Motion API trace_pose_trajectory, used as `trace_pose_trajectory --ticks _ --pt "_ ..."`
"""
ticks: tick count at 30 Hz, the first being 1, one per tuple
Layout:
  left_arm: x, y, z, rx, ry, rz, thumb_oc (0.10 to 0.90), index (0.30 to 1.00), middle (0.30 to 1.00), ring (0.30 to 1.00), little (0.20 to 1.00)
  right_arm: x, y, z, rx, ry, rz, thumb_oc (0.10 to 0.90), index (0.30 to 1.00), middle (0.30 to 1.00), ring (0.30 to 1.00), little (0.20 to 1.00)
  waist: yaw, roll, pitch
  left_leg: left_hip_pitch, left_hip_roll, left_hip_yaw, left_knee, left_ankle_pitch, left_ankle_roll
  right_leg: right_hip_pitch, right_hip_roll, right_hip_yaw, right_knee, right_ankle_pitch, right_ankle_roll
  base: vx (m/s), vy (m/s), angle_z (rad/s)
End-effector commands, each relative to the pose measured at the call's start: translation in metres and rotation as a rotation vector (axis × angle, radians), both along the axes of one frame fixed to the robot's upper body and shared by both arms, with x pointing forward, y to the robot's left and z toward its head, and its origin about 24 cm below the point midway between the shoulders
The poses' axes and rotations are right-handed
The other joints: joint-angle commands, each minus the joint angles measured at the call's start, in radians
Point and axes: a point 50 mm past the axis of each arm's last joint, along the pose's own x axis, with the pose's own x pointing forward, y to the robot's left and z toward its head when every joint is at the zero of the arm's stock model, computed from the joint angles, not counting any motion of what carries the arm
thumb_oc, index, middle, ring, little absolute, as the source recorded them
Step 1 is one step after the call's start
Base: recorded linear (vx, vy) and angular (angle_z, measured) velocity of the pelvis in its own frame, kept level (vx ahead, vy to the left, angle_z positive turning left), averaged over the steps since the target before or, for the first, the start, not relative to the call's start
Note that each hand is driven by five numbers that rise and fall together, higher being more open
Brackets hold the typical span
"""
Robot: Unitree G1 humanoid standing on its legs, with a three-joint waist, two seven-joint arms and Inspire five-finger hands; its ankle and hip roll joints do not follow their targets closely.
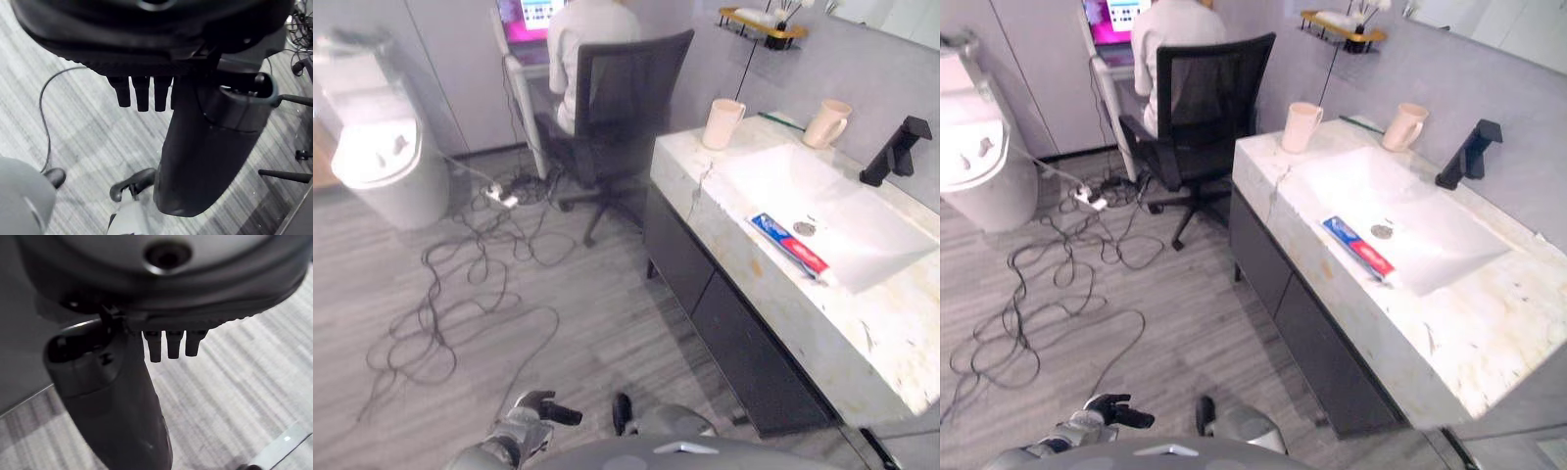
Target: Organize the bathroom.
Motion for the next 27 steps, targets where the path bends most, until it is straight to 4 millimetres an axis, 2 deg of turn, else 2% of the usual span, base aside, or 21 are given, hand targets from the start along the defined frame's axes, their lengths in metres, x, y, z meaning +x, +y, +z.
trace_pose_trajectory --ticks 1,2,3,4,5,6,7,9,10,11,13,17,19,20,21,22,24,25,26,27 --pt "0.039 0.018 0.017 0.057 -0.118 0.017 0.8 0.9 0.9 0.9 0.9 0.038 -0.009 0.008 -0.019 -0.112 -0.003 0.8 0.9 0.9 0.9 0.9 0.031 -0.084 0.063 -0.201 -0.103 0.059 0.163 0.318 0.109 -0.016 -0.058 0.084 0.01 0.027 0.113 0.31 -0.01 -1.26" --pt "0.035 0.019 0.016 0.062 -0.121 0.063 0.8 0.9 0.9 0.9 0.9 0.047 -0.006 0.009 -0.008 -0.137 0.034 0.8 0.9 0.9 0.9 0.9 0.059 -0.096 0.072 -0.275 -0.06 0.037 0.12 0.286 0.153 0.013 -0.059 0.129 0.006 0.016 0.109 0.2 0.015 -1.51" --pt "0.035 0.019 0.016 0.063 -0.123 0.072 0.8 0.9 0.9 0.9 0.9 0.048 -0.005 0.008 -0.008 -0.142 0.035 0.8 0.9 0.9 0.9 0.9 0.062 -0.101 0.07 -0.284 -0.057 0.031 0.101 0.287 0.16 0.013 -0.063 0.136 0.006 0.013 0.108 0.26 0.087 -1.97" --pt "0.031 0.023 0.015 0.063 -0.126 0.115 0.8 0.9 0.9 0.9 0.9 0.053 -0.001 0.008 -0.006 -0.158 0.069 0.8 0.9 0.9 0.9 0.9 0.08 -0.1 0.076 -0.27 -0.022 0.013 0.005 0.252 0.192 0.026 -0.059 0.16 0.011 -0.01 0.104 0.19 0.094 -1.3" --pt "0.03 0.024 0.015 0.06 -0.125 0.117 0.8 0.9 0.9 0.9 0.9 0.054 0.0 0.008 -0.005 -0.163 0.067 0.8 0.9 0.9 0.9 0.9 0.085 -0.098 0.077 -0.263 -0.015 0.007 -0.04 0.246 0.201 0.027 -0.058 0.169 0.017 -0.019 0.103 0.26 0.158 -1.31" --pt "0.029 0.025 0.015 0.055 -0.126 0.122 0.8 0.9 0.9 0.9 0.9 0.055 0.002 0.008 -0.004 -0.173 0.069 0.8 0.9 0.9 0.9 0.9 0.094 -0.093 0.079 -0.252 -0.007 -0.012 -0.14 0.241 0.213 0.031 -0.054 0.185 0.027 -0.036 0.105 0.32 0.25 -1.15" --pt "0.024 0.027 0.014 0.048 -0.135 0.14 0.8 0.9 0.9 0.9 0.9 0.061 0.005 0.008 -0.004 -0.187 0.087 0.8 0.9 0.9 0.9 0.9 0.119 -0.079 0.086 -0.251 -0.01 -0.089 -0.332 0.256 0.218 0.045 -0.038 0.233 0.041 -0.064 0.117 0.35 0.28 -1.14" --pt "0.016 0.029 0.012 0.043 -0.14 0.163 0.8 0.9 0.9 0.9 0.9 0.067 0.007 0.009 -0.005 -0.192 0.109 0.8 0.9 0.9 0.9 0.9 0.151 -0.071 0.094 -0.252 -0.014 -0.163 -0.501 0.257 0.216 0.07 -0.027 0.284 0.036 -0.082 0.129 0.35 0.248 -1.22" --pt "0.009 0.032 0.011 0.047 -0.139 0.161 0.8 0.9 0.9 0.9 0.9 0.067 0.007 0.009 -0.009 -0.187 0.108 0.8 0.9 0.9 0.9 0.9 0.17 -0.064 0.093 -0.258 -0.006 -0.21 -0.583 0.289 0.205 0.081 -0.018 0.314 0.03 -0.09 0.134 0.32 0.192 -1.21" --pt "0.007 0.033 0.01 0.049 -0.141 0.152 0.8 0.9 0.9 0.9 0.9 0.066 0.007 0.009 -0.011 -0.182 0.096 0.8 0.9 0.9 0.9 0.9 0.175 -0.062 0.094 -0.26 -0.003 -0.221 -0.598 0.299 0.201 0.086 -0.016 0.323 0.029 -0.093 0.135 0.37 0.235 -1.32" --pt "0.002 0.034 0.009 0.052 -0.139 0.134 0.8 0.9 0.9 0.9 0.9 0.058 0.005 0.007 -0.017 -0.157 0.083 0.8 0.9 0.9 0.9 0.9 0.188 -0.055 0.091 -0.265 -0.008 -0.22 -0.607 0.304 0.2 0.108 -0.027 0.342 0.025 -0.106 0.148 0.33 0.255 -1.6" --pt "0.0 0.035 0.008 0.042 -0.105 0.11 0.8 0.9 0.9 0.9 0.9 0.049 0.003 0.006 -0.03 -0.138 0.028 0.8 0.9 0.9 0.9 0.9 0.182 -0.019 0.074 -0.176 -0.02 -0.195 -0.678 0.286 0.213 0.088 -0.062 0.323 0.059 -0.114 0.179 0.25 0.218 -1.34" --pt "-0.004 0.036 0.007 0.048 -0.085 0.096 0.8 0.9 0.9 0.9 0.9 0.047 0.002 0.005 -0.035 -0.139 0.026 0.8 0.9 0.9 0.9 0.9 0.174 0.0 0.073 -0.139 -0.023 -0.177 -0.687 0.274 0.224 0.043 -0.082 0.287 0.144 -0.11 0.193 0.24 0.197 -0.7" --pt "-0.011 0.038 0.006 0.061 -0.054 0.085 0.8 0.9 0.9 0.9 0.9 0.048 0.005 0.005 -0.03 -0.152 0.034 0.8 0.9 0.9 0.9 0.9 0.161 0.018 0.076 -0.102 -0.022 -0.139 -0.692 0.261 0.237 -0.027 -0.09 0.242 0.248 -0.098 0.201 0.2 0.157 -0.44" --pt "-0.012 0.038 0.005 0.065 -0.05 0.08 0.8 0.9 0.9 0.9 0.9 0.048 0.005 0.005 -0.027 -0.154 0.034 0.8 0.9 0.9 0.9 0.9 0.159 0.02 0.077 -0.095 -0.022 -0.131 -0.693 0.257 0.239 -0.036 -0.092 0.234 0.26 -0.098 0.202 0.26 0.159 -0.89" --pt "-0.015 0.041 0.005 0.082 -0.03 0.066 0.8 0.9 0.9 0.9 0.9 0.048 0.007 0.004 -0.021 -0.165 0.058 0.8 0.9 0.9 0.9 0.9 0.157 0.02 0.079 -0.074 -0.023 -0.091 -0.695 0.242 0.247 -0.054 -0.11 0.188 0.266 -0.099 0.206 0.17 0.061 -1.05" --pt "-0.016 0.044 0.005 0.095 -0.027 0.063 0.8 0.9 0.9 0.9 0.9 0.048 0.008 0.004 -0.018 -0.177 0.062 0.8 0.9 0.9 0.9 0.9 0.157 0.016 0.081 -0.065 -0.023 -0.06 -0.695 0.231 0.249 -0.052 -0.122 0.16 0.235 -0.106 0.206 0.17 0.026 -0.97" --pt "-0.016 0.046 0.006 0.103 -0.031 0.069 0.8 0.9 0.9 0.9 0.9 0.048 0.009 0.004 -0.012 -0.185 0.072 0.8 0.9 0.9 0.9 0.9 0.161 0.007 0.085 -0.055 -0.024 -0.032 -0.694 0.219 0.248 -0.047 -0.135 0.132 0.187 -0.103 0.21 0.19 -0.03 -0.93" --pt "-0.017 0.049 0.007 0.112 -0.036 0.077 0.8 0.9 0.9 0.9 0.9 0.048 0.01 0.004 -0.006 -0.191 0.087 0.8 0.9 0.9 0.9 0.9 0.166 -0.007 0.089 -0.043 -0.028 0.002 -0.692 0.205 0.247 -0.048 -0.151 0.095 0.132 -0.074 0.22 0.16 -0.044 -1.09" --pt "-0.017 0.05 0.007 0.115 -0.039 0.08 0.8 0.9 0.9 0.9 0.9 0.048 0.011 0.004 -0.006 -0.194 0.086 0.8 0.9 0.9 0.9 0.9 0.168 -0.012 0.091 -0.038 -0.03 0.013 -0.692 0.201 0.246 -0.049 -0.154 0.085 0.115 -0.063 0.223 0.15 -0.054 -1.13"
